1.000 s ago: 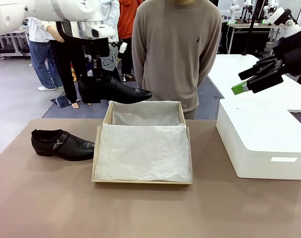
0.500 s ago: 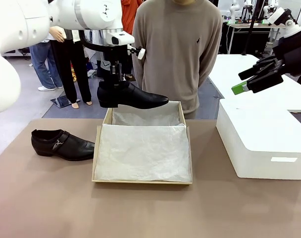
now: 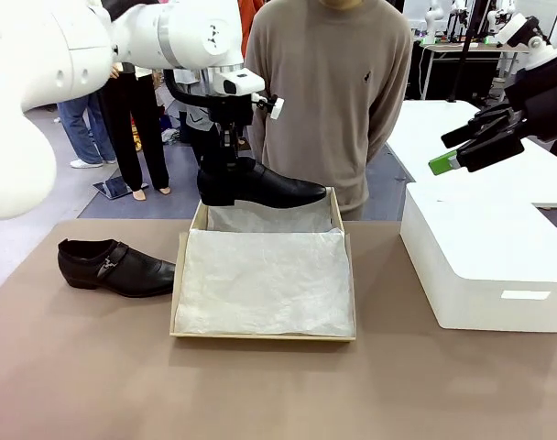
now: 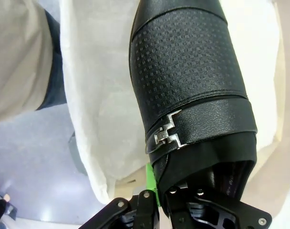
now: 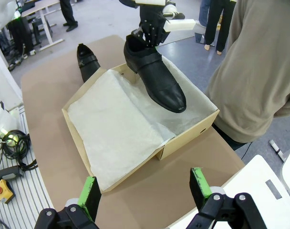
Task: Pack the shoes into the box.
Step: Place one shoe of the Shoes into the Shoes Box.
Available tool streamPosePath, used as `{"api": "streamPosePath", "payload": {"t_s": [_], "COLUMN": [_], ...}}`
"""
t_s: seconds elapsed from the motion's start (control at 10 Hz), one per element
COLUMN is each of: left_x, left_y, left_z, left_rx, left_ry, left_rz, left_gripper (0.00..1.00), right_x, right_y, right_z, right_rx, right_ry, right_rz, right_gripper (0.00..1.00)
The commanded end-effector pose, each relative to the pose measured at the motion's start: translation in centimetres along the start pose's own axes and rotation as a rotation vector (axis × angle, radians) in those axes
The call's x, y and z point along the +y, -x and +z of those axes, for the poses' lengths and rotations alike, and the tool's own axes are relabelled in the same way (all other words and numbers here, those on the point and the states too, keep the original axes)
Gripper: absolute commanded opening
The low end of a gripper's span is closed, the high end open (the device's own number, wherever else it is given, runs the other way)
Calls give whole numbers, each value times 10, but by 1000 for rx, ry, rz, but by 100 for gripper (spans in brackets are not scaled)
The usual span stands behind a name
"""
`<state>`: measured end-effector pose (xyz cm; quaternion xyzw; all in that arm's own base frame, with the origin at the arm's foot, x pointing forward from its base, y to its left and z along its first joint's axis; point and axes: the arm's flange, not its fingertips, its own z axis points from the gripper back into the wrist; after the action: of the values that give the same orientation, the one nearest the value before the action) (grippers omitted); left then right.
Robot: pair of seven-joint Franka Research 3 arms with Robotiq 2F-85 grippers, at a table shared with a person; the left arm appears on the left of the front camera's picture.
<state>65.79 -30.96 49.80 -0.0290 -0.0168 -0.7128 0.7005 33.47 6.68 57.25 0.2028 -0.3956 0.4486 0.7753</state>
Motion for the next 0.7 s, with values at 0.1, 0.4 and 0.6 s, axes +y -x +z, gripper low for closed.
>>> {"api": "streamPosePath", "payload": {"t_s": [0.1, 0.4, 0.6], "left_x": [2, 1, -1], "left_y": [4, 4, 5], "left_z": [-11, -29, -38], "left_rx": [7, 6, 11], "left_ry": [-41, -48, -33], "left_rz": [-39, -112, -120], "left_gripper": [0, 0, 0], "right_x": [-2, -2, -2], "right_y": [0, 0, 0], "right_z": [-1, -1, -1], "right_rx": [-21, -21, -21], "right_ry": [-16, -16, -16], "right_rz": [15, 15, 15], "right_gripper": [100, 100, 100]}}
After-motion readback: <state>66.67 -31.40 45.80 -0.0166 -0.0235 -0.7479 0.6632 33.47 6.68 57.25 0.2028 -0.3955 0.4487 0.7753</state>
